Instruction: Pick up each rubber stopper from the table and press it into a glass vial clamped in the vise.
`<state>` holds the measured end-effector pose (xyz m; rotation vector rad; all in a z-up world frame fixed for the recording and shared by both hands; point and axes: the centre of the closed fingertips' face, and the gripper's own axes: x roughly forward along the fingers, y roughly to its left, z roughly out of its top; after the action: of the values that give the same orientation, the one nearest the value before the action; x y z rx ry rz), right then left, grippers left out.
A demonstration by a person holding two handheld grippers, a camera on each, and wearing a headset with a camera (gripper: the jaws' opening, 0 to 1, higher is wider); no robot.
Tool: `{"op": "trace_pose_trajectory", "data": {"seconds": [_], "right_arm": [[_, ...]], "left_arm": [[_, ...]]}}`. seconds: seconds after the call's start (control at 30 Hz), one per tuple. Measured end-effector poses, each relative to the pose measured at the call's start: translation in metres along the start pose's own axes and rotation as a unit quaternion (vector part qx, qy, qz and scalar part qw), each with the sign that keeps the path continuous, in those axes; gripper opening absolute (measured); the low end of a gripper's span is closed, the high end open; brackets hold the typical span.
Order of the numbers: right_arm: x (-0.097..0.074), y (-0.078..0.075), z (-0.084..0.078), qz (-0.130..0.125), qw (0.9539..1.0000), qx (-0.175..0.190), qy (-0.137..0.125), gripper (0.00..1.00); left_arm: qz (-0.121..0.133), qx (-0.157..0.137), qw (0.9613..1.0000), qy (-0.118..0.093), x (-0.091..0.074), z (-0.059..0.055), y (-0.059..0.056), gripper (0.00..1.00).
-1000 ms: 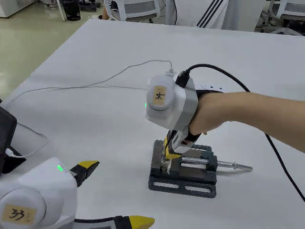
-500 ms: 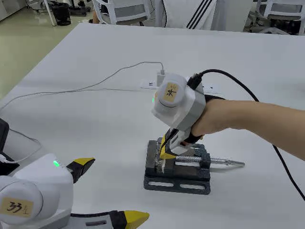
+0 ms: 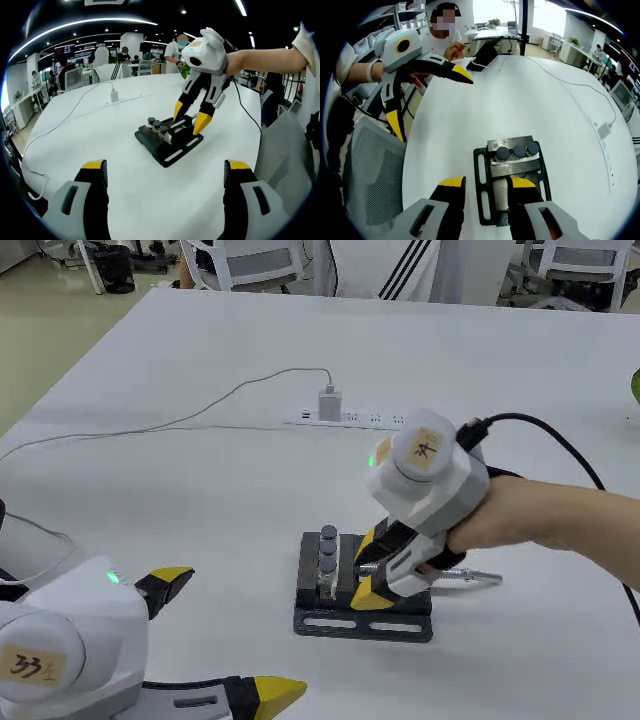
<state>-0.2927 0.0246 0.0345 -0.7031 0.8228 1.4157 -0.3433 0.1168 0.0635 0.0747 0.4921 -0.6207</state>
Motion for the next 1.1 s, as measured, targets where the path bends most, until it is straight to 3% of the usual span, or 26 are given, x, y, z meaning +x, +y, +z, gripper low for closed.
{"op": "trace_pose_trajectory", "data": {"seconds": [0.27,0.47,0.6,0.67,0.77,0.9,1.1], "right_arm": [[-0.027,0.016,-0.021,-0.028,0.9958,0.059,-0.064,0.57],[-0.04,0.024,-0.044,-0.063,0.988,0.106,-0.093,0.76],[-0.047,0.032,-0.056,-0.077,0.9779,0.14,-0.135,0.86],[-0.051,0.031,-0.064,-0.089,0.9691,0.169,-0.156,0.92],[-0.055,0.033,-0.079,-0.103,0.9651,0.182,-0.158,0.99],[-0.065,0.033,-0.094,-0.12,0.9552,0.208,-0.172,0.99],[-0.071,0.034,-0.107,-0.135,0.9474,0.227,-0.18,0.99]], "left_arm": [[-0.008,0.001,1.0,0.002,0.003,-0.002,-0.001,0.96],[-0.01,0.004,0.9999,0.004,0.003,-0.003,0.003,0.96],[-0.011,0.005,0.9999,0.006,0.002,-0.004,0.005,0.96],[-0.011,0.005,0.9999,0.008,0.002,-0.006,0.005,0.96],[-0.011,0.005,0.9999,0.01,0.001,-0.008,0.005,0.97],[-0.01,0.006,0.9998,0.015,-0.002,-0.013,0.007,0.97],[-0.006,0.001,0.9998,0.021,-0.006,-0.019,0.008,0.98]]}}
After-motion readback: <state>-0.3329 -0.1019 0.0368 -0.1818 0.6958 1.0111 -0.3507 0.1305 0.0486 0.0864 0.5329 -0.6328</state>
